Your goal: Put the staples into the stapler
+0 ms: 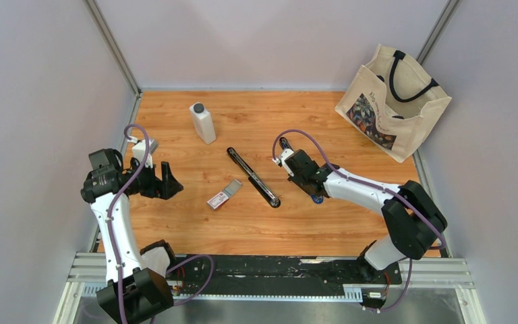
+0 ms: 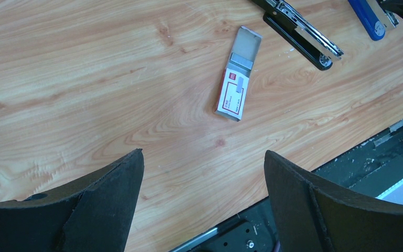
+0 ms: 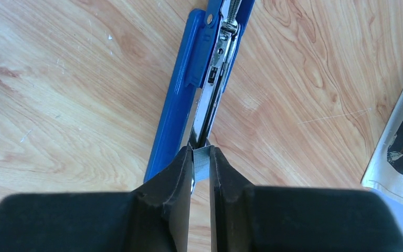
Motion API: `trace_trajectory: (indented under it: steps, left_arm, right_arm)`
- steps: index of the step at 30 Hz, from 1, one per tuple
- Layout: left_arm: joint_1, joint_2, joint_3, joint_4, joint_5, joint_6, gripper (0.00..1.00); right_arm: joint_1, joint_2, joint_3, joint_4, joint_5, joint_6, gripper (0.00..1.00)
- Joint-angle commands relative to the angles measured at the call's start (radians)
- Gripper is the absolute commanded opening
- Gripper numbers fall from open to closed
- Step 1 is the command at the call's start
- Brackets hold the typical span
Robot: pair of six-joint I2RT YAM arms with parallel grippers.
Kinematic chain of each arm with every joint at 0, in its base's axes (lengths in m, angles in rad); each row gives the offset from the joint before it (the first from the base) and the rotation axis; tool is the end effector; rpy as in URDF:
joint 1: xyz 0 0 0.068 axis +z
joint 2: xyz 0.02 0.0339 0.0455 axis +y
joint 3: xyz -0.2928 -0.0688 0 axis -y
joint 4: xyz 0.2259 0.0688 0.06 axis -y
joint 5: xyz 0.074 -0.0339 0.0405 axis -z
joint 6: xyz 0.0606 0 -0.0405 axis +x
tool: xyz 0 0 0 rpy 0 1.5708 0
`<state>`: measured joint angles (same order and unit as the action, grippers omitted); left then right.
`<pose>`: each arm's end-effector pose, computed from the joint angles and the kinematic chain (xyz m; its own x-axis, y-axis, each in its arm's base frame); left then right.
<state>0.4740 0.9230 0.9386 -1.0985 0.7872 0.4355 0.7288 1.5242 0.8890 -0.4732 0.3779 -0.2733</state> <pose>0.1290 0.0179 0.3074 -0.7238 -0.0367 -0.6890 0.3073 0.8769 -0.3696 0.2252 0.1711 0.2036 -0.5089 -0.7906 -0.3404 -0.6580 0.6123 -0.4384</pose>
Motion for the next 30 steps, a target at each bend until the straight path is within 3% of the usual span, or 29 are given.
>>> trace_trajectory:
  steps: [1,30]
  left_arm:
    - [0.012,-0.007,0.002,0.003,0.017,0.014,0.92]
    - [0.014,-0.009,0.002,0.006,0.015,0.011,0.93]
  right_arm:
    - [-0.012,-0.035,0.019,0.005,-0.030,0.020,0.16]
    - [-0.057,-0.016,0.068,-0.039,-0.109,0.074,0.15]
